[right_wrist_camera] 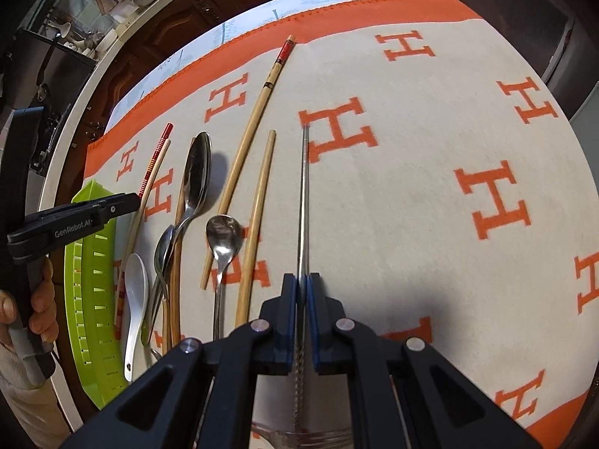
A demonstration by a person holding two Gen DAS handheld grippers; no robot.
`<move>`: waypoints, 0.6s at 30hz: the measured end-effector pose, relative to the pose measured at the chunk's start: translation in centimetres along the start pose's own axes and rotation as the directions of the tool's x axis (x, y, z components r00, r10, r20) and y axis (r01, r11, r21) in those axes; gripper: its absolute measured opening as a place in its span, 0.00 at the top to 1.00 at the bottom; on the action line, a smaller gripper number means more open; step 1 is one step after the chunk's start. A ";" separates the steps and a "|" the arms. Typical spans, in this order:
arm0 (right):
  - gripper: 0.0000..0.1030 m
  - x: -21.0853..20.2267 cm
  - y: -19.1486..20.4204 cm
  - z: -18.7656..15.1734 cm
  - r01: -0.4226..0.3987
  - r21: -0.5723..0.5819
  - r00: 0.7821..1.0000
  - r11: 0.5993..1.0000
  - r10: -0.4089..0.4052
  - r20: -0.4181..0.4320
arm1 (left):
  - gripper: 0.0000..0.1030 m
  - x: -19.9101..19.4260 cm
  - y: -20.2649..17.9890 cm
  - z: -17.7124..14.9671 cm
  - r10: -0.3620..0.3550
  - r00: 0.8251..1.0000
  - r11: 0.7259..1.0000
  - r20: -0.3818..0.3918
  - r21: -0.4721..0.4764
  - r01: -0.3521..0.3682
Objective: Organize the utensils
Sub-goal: 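Grasp a red-striped chopstick with the left tool while the right tool grasps a metal chopstick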
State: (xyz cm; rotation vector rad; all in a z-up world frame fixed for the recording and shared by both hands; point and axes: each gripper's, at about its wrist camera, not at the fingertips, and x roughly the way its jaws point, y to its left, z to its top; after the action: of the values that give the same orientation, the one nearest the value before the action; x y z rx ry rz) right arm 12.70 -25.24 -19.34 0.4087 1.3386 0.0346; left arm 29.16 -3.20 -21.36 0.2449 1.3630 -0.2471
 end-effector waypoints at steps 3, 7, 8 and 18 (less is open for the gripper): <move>0.94 0.1 0.1 -0.1 0.002 0.002 1.000 1.000 -0.002 -0.003 | 0.84 0.1 -0.1 0.4 0.029 1.000 0.999 -0.002 0.014 -0.029; 0.94 -0.2 -0.3 -0.4 0.000 -0.002 1.000 1.000 0.000 -0.004 | 0.84 1.0 0.2 0.4 0.050 0.998 0.999 -0.036 0.024 -0.049; 0.94 -0.2 -0.4 -0.4 -0.003 0.000 1.000 1.000 0.003 -0.005 | 0.84 1.1 0.2 0.4 0.052 0.998 0.998 -0.031 0.029 -0.051; 0.94 -0.1 -0.3 0.0 -0.011 0.005 1.000 1.000 0.011 -0.020 | 0.97 1.3 -1.6 0.1 0.083 0.996 0.995 -0.021 0.057 -0.081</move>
State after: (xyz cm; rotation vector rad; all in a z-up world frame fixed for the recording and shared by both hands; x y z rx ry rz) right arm 12.67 -25.53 -19.37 0.4207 1.3570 0.0444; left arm 28.95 -4.83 -22.63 0.3507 1.3673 -0.2143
